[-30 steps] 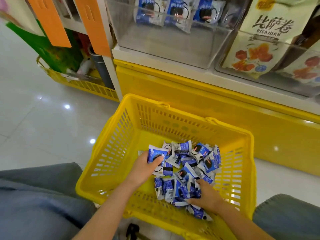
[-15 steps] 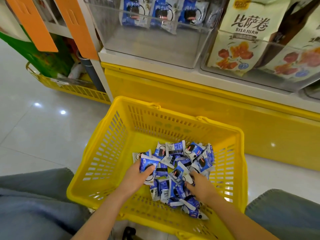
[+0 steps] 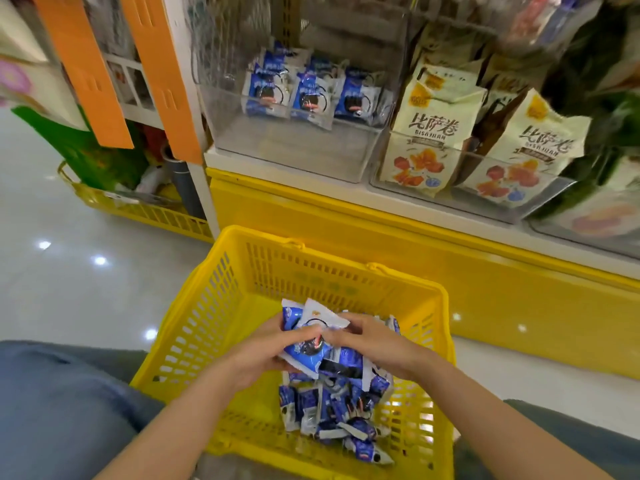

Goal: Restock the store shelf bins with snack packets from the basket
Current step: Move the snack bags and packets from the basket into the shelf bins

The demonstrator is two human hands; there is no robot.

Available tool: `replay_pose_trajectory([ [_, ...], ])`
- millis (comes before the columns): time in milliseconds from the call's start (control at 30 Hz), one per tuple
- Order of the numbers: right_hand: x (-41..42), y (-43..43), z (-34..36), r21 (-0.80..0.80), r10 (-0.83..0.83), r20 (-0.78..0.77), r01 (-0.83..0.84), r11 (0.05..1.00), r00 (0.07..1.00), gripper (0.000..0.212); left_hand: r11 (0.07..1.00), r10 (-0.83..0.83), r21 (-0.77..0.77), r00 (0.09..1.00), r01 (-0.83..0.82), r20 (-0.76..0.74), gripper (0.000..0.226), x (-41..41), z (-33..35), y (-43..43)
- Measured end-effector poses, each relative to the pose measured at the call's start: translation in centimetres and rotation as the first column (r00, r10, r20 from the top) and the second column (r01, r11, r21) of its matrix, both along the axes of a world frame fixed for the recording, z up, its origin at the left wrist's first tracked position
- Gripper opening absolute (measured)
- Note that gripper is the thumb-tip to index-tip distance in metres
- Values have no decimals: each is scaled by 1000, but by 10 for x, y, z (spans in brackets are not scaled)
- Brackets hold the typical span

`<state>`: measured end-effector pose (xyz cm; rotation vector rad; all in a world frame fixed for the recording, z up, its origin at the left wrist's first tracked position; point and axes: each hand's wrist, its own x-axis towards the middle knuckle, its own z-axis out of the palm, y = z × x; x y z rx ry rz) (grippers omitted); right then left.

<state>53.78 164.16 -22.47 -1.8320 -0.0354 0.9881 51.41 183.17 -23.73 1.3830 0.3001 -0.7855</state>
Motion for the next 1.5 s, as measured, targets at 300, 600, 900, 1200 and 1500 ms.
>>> replay_pose_trajectory([
  [300, 20, 7, 55, 61, -373, -34, 374, 925, 927, 45, 949, 287, 86, 944, -304, 164, 45, 36, 45, 28],
  [600, 28, 94, 95, 265, -443, 37, 419, 869, 896, 29, 912, 405, -71, 864, -403, 300, 21, 51, 72, 46],
  [900, 70, 115, 128, 122, -272, -10, 271, 955, 962, 55, 884, 466, -221, 815, -412, 346, 37, 74, 105, 81],
  [1200, 99, 147, 156, 340, -248, -270, 333, 879, 930, 65, 830, 551, -297, 776, -472, 307, 46, 81, 111, 104],
  [1500, 108, 152, 178, 295, -219, -23, 216, 931, 975, 29, 722, 659, -428, 730, -544, 184, 49, 93, 125, 103],
])
